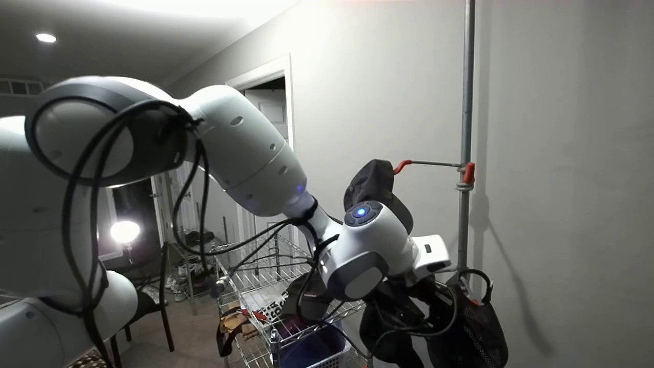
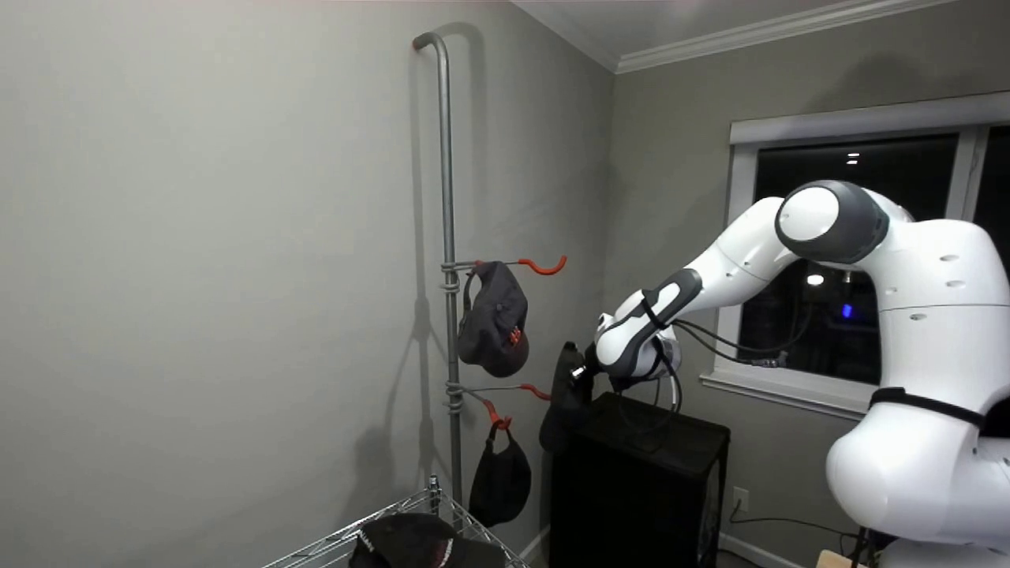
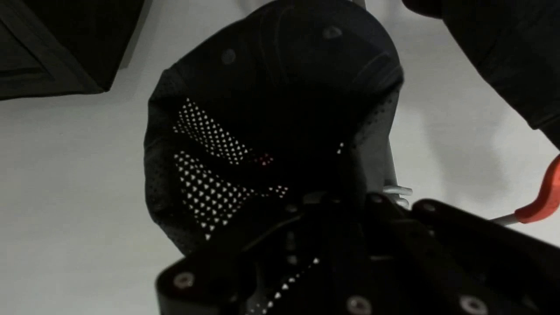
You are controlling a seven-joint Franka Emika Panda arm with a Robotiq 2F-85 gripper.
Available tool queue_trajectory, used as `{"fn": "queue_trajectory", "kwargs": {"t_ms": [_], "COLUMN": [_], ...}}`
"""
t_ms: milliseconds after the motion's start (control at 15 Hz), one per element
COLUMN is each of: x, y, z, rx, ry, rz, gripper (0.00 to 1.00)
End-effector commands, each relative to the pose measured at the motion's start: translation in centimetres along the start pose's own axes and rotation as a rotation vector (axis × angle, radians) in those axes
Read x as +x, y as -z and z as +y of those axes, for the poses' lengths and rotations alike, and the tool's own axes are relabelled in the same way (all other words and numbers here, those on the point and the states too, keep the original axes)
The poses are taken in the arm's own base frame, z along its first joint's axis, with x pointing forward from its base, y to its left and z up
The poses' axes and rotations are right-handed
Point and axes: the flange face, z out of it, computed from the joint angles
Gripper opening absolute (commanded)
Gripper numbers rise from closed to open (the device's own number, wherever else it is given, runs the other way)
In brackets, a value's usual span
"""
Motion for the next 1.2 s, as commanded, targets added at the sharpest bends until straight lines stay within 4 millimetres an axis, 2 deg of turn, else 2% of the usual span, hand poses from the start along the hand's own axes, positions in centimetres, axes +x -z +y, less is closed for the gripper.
{"fn": "queue_trajectory", "kwargs": {"t_ms": [0,333,467,533,733,933,1133], "x": [1.0,3.4,4.3,4.9,5.4,5.7,5.9], "y": [4.2,8.4,10.8,12.7,15.7,17.9,19.1], "z": [-1.8,-4.6,-5.4,-5.6,-6.7,-8.9,-11.5], "rx": [-0.035,-0.040,-0.051,-0.046,-0.062,-0.056,-0.054], "ry": [0.038,0.142,0.166,0.168,0.214,0.296,0.390], "rz": [-0.055,-0.208,-0.267,-0.276,-0.363,-0.427,-0.475], "gripper": [0.04,0.03,0.03,0.04,0.03,0.03,0.03]}}
